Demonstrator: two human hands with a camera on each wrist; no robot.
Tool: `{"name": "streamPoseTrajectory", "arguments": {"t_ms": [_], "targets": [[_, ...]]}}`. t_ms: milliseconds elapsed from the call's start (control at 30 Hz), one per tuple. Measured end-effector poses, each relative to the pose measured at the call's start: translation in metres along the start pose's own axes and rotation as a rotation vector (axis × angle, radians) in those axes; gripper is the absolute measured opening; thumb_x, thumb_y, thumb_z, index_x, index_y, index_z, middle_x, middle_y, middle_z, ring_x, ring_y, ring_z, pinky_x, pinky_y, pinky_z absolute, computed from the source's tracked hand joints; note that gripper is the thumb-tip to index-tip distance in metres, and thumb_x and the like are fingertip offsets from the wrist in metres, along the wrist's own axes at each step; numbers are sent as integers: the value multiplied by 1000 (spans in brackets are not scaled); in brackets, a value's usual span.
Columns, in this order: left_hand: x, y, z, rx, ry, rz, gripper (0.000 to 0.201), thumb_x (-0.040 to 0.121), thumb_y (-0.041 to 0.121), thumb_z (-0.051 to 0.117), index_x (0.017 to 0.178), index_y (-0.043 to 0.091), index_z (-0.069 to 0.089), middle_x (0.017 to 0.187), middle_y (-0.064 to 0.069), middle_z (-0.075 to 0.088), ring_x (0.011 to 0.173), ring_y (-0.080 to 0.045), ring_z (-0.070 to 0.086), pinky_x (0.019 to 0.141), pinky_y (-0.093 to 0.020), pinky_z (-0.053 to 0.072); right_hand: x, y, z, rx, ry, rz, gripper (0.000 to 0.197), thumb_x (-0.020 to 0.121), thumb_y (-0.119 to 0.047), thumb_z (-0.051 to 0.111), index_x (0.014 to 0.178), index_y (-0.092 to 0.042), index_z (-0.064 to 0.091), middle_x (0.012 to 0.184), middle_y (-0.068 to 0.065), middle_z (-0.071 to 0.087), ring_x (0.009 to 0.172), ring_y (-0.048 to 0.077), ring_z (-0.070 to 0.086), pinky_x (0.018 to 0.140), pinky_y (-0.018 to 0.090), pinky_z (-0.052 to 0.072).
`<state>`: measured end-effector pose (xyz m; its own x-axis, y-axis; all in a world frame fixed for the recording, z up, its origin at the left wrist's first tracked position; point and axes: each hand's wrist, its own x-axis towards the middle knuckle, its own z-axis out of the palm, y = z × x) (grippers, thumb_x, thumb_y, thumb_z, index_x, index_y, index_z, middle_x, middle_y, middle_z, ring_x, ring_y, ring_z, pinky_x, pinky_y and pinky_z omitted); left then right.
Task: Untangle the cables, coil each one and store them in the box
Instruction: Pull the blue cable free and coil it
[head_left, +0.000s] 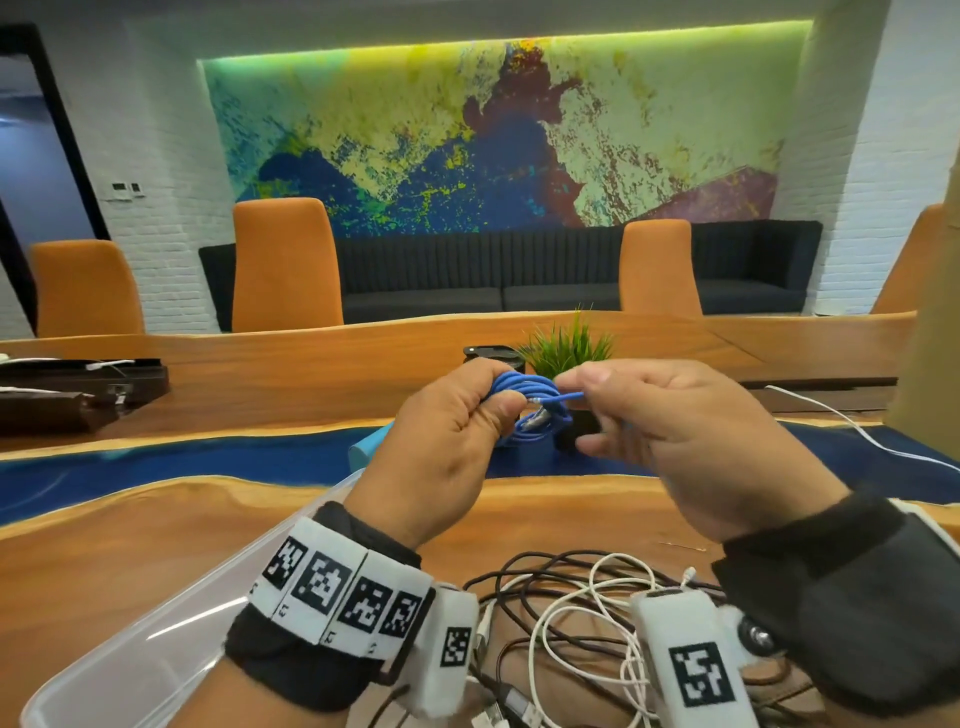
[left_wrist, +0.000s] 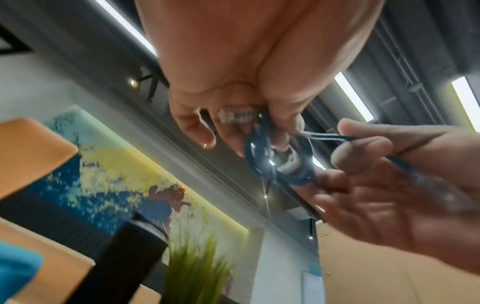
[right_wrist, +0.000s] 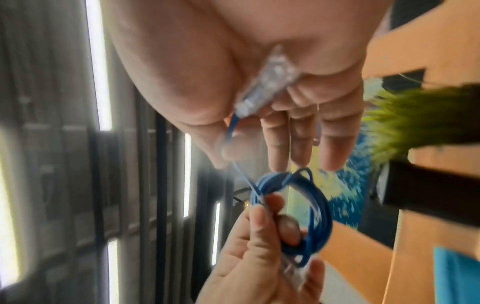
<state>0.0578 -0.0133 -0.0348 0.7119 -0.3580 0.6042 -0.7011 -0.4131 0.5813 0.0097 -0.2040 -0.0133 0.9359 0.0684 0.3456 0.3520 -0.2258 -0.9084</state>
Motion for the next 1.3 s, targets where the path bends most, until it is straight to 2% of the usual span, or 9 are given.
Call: {"name": "streamPoseTrajectory", "arguments": {"t_ms": [167, 333, 433, 567, 700, 900, 1067, 1167, 1300], "targets": [[-3, 6, 1, 127, -199, 7, 27, 104, 33, 44, 130, 35, 46, 108, 12, 61, 98, -4, 57, 85, -28, 49, 1, -1, -1, -5, 10, -51, 40, 90, -41, 47, 82, -5, 65, 75, 6, 63, 70, 20, 58, 64, 32, 51], [-1, 7, -6, 37, -114, 32, 15, 103, 32, 47, 108, 25, 59, 80, 11, 59, 71, -2, 54, 59, -14, 39, 4, 7, -12, 170, -143, -94, 26, 87, -29, 53, 92, -12, 71, 85, 1, 67, 82, 15, 59, 71, 30, 50], [1, 11, -11, -100, -123, 52, 19, 103, 29, 48, 111, 22, 64, 79, 10, 60, 68, -2, 52, 60, -18, 43, 6, 5, -24, -303, -4, -314, 18, 90, -27, 58, 93, -23, 75, 90, -9, 69, 86, 6, 62, 75, 21, 48], [0, 19, -7, -189, -159, 116, 25, 102, 33, 43, 106, 25, 67, 75, 12, 56, 71, -8, 52, 63, -32, 47, 9, 14, -24, -630, 116, -424, 14, 90, -27, 60, 95, -28, 73, 85, -8, 64, 83, 8, 59, 72, 29, 50], [-2, 24, 0, -228, -126, 157, 27, 104, 28, 43, 111, 19, 67, 76, 22, 60, 72, 1, 55, 65, -14, 42, 8, 13, -4, -277, 161, -359, 16, 92, -11, 62, 93, -21, 74, 82, 4, 73, 76, 20, 68, 62, 28, 57], [-1, 20, 3, -219, -39, 183, 28, 105, 24, 42, 118, 16, 65, 97, 10, 66, 84, -1, 60, 72, -11, 44, 7, 13, 8, 486, 35, 146, 34, 76, -27, 65, 103, -9, 72, 86, 12, 68, 74, 25, 57, 59, 30, 45], [-3, 17, 12, -208, 11, 201, 22, 103, 27, 41, 112, 24, 61, 99, 12, 64, 90, -7, 63, 74, -14, 47, 5, 16, 8, 732, -128, 308, 25, 65, -26, 72, 88, -15, 74, 79, 6, 63, 73, 19, 55, 67, 34, 37], [-1, 18, 11, -196, 65, 236, 18, 102, 25, 43, 110, 27, 59, 100, 10, 64, 90, -6, 63, 74, -11, 47, 2, 15, 13, 839, -254, 316, 16, 76, -28, 62, 81, -15, 69, 83, 6, 62, 84, 24, 57, 76, 42, 38], [-1, 14, 9, -189, 47, 208, 20, 103, 35, 44, 112, 25, 59, 91, 8, 65, 85, -9, 65, 72, -21, 55, 1, 16, 23, 847, -361, 262, 37, 80, -48, 60, 71, -12, 60, 89, 6, 57, 99, 28, 52, 89, 50, 40]]}}
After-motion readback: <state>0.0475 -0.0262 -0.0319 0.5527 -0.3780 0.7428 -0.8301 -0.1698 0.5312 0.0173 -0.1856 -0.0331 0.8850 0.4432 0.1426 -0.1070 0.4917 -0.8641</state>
